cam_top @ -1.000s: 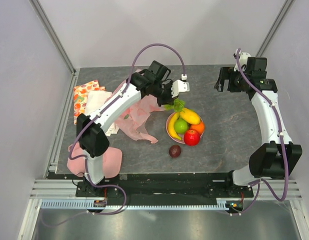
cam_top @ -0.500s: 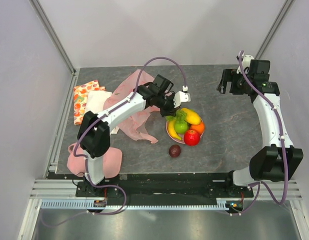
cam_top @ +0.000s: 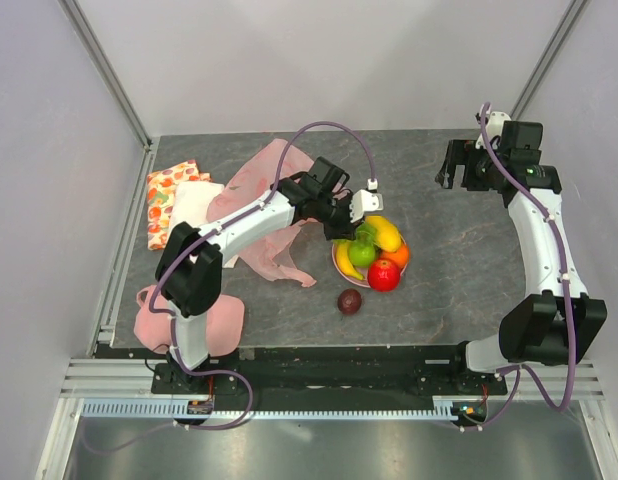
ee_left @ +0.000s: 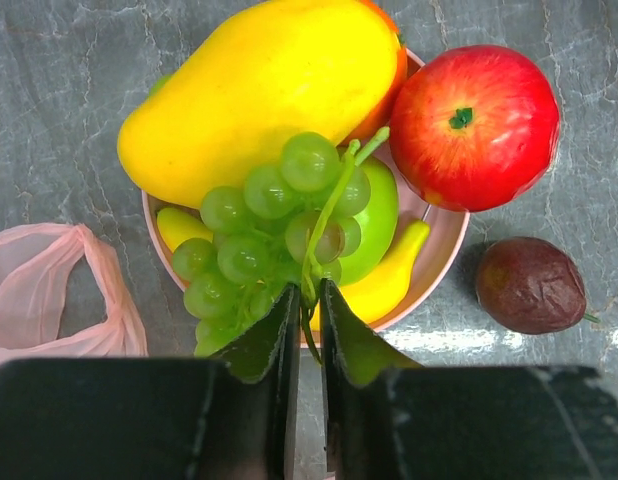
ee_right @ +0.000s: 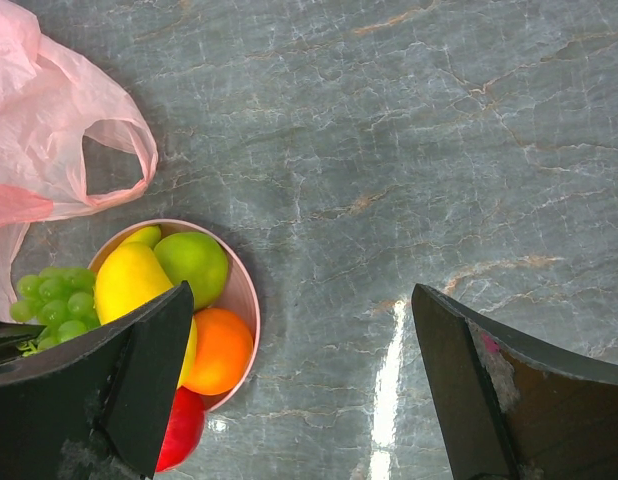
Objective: Take the fake fruits out of the plastic bag
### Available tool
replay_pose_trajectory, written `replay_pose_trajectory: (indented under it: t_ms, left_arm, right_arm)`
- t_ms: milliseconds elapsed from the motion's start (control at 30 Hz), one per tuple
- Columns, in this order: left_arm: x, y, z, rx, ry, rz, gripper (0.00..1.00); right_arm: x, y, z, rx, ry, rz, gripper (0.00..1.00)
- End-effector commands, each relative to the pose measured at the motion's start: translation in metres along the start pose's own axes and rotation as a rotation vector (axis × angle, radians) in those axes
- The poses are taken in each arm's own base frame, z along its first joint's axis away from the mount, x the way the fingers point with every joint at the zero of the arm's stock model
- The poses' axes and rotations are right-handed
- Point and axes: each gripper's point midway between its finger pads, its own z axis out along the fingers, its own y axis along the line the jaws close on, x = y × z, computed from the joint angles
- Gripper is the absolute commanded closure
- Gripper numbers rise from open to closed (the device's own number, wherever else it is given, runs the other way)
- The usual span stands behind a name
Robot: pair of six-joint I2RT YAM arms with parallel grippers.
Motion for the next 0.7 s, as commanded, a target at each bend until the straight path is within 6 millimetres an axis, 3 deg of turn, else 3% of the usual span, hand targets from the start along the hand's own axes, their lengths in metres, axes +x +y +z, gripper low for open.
replay_pose_trajectory:
  t_ms: [0, 200, 667]
  left_arm:
    - [-0.025, -0.003, -0.017, -0.024, -0.064, 0.016, 0.73]
    - [-0.026, -0.013, -0.021, 0.005, -0.08, 0.027, 0.52]
    - [-0.035, -0.015, -0.037, -0.024, -0.094, 0.014, 0.38]
  right_arm:
    - [-0.01, 0.002, -0.009, -0.007, -0.044, -0.003, 0.02]
    - [-0.011, 0.002, -0.007, -0.009, -0.046, -0.001, 0.02]
    - [-0.012, 0.002, -0.008, -0.013, -0.048, 0.001, 0.02]
